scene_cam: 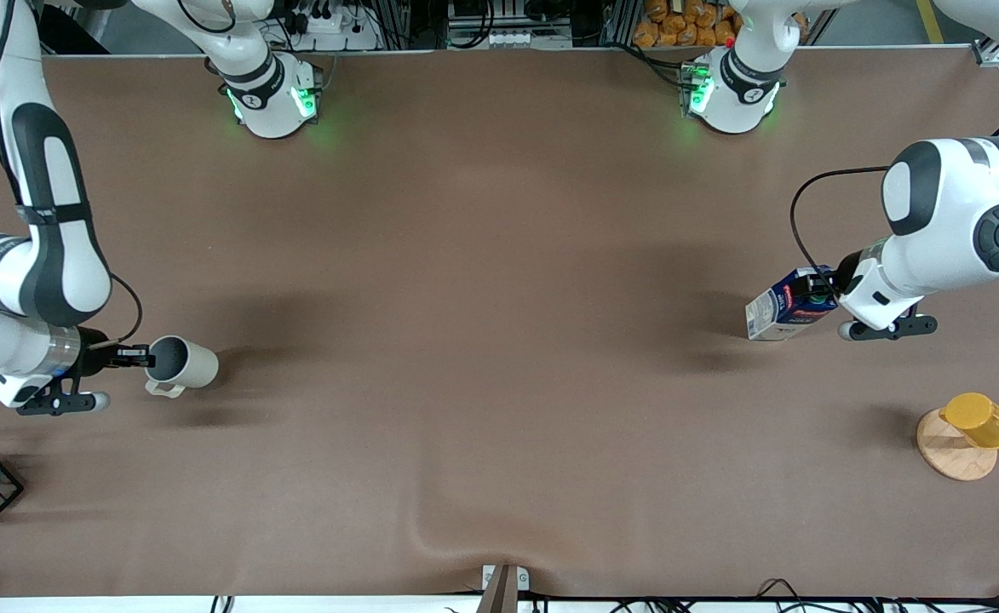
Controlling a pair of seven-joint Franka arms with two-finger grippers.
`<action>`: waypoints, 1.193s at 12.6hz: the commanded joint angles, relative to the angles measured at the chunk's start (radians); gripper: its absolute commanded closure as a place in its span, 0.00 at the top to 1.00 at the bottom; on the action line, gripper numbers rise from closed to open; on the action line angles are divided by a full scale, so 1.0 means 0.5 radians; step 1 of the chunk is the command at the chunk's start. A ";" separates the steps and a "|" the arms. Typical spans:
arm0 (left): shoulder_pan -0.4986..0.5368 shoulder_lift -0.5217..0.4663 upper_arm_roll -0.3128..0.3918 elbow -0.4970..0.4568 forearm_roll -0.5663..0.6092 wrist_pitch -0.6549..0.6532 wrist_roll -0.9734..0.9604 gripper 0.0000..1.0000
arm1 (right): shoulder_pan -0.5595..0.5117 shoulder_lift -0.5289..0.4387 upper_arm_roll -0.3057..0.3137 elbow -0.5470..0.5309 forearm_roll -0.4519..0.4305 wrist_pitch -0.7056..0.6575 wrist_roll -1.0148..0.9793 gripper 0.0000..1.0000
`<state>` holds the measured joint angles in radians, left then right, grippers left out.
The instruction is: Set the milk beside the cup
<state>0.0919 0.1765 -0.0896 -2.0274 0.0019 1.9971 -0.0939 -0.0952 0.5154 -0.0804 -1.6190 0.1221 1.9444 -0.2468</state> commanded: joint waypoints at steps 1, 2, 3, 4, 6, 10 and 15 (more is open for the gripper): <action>0.000 -0.009 -0.002 -0.019 -0.053 0.022 0.047 0.63 | 0.101 -0.003 -0.002 0.139 0.026 -0.176 0.259 0.00; 0.000 -0.006 -0.002 -0.019 -0.053 0.022 0.047 0.61 | 0.171 -0.012 -0.002 0.155 0.026 -0.210 0.382 0.00; 0.000 0.003 -0.002 -0.019 -0.053 0.022 0.047 0.60 | 0.233 -0.021 -0.002 0.167 0.026 -0.235 0.508 0.00; 0.000 0.015 -0.002 -0.022 -0.053 0.022 0.047 0.59 | 0.291 -0.027 -0.002 0.170 0.032 -0.247 0.640 0.00; 0.000 0.024 -0.002 -0.022 -0.053 0.022 0.050 0.57 | 0.426 -0.061 -0.002 0.170 0.142 -0.311 0.891 0.00; -0.006 0.006 -0.005 0.011 -0.053 0.010 0.050 0.55 | 0.818 -0.055 -0.002 0.231 0.182 -0.281 1.639 0.00; -0.009 -0.077 -0.091 0.158 -0.053 -0.159 0.022 0.55 | 1.233 0.089 -0.005 0.286 0.299 0.019 2.354 0.00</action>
<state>0.0881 0.1669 -0.1163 -1.9834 0.0018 1.9790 -0.0939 0.4631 0.5181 -0.0689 -1.5046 0.2459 1.9096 0.8212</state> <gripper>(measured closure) 0.445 0.969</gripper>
